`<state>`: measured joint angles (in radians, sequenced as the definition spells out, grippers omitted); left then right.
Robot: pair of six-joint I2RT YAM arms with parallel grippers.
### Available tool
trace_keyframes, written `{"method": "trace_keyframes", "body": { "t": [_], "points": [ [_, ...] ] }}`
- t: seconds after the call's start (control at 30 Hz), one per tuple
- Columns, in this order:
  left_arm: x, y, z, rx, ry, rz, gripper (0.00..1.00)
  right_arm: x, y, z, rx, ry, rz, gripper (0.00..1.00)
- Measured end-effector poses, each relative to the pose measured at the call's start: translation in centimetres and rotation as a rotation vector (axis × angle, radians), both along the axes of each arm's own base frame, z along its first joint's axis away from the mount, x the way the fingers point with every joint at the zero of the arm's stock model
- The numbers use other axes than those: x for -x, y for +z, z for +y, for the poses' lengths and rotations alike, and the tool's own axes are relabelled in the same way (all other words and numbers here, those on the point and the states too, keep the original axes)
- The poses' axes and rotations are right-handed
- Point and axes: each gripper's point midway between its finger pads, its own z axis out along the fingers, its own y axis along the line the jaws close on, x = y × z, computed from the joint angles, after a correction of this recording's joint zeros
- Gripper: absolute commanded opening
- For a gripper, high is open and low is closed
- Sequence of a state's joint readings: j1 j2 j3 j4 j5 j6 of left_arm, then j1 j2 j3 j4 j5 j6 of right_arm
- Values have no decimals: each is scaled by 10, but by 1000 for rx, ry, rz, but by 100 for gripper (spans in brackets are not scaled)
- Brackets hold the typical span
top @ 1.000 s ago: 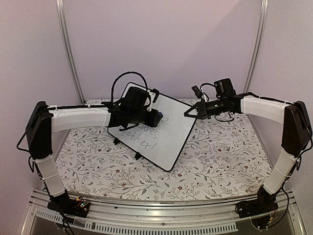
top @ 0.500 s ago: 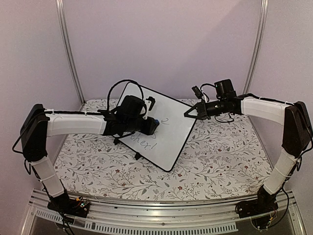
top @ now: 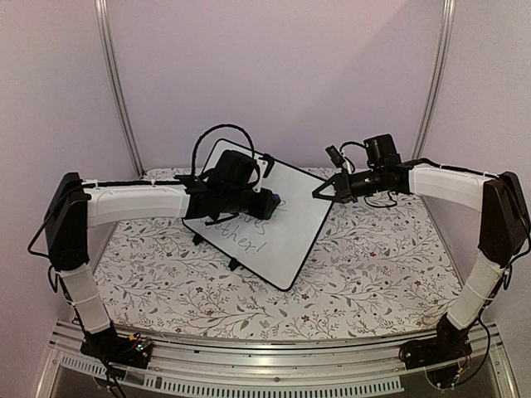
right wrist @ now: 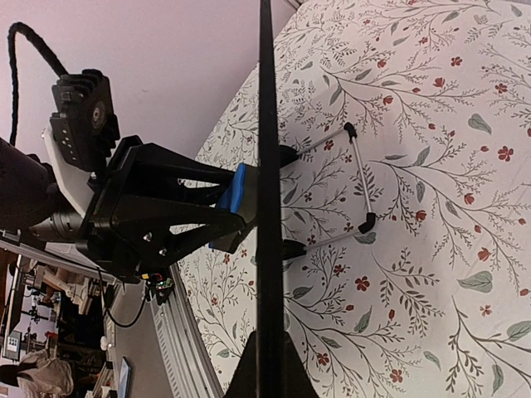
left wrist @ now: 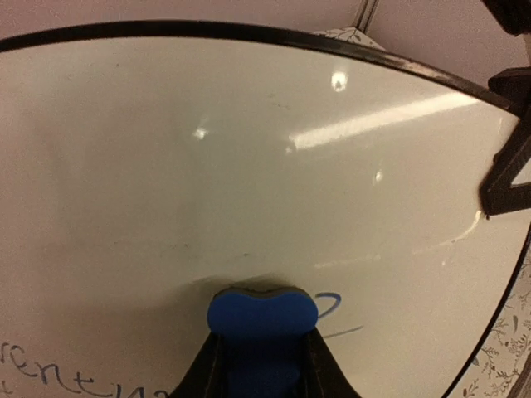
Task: Erase the whiteboard
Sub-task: Erase the center of the whiteboard.
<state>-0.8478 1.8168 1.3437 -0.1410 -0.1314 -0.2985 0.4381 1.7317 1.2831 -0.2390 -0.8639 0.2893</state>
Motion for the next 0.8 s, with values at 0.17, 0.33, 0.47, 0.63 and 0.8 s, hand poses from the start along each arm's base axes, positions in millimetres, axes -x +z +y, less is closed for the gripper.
{"method": "trace_keyframes", "body": {
  "t": [0.17,0.33,0.47,0.63,0.8],
  "points": [
    [-4,10,-12,10,-20,-25,0,0,0,0,1,0,0,0],
    [1,5,-8,20,-20,-30,0,0,0,0,0,3,-5,0],
    [20,-16,4,-2,-24,15,0,1,0,0,0,8,-11,0],
    [29,-25,7,-7,-24,38,0,0,0,1,-1,13,-13,0],
    [23,-18,0,-23,-29,44,0,0,0,1,1,9,-6,0]
  ]
}}
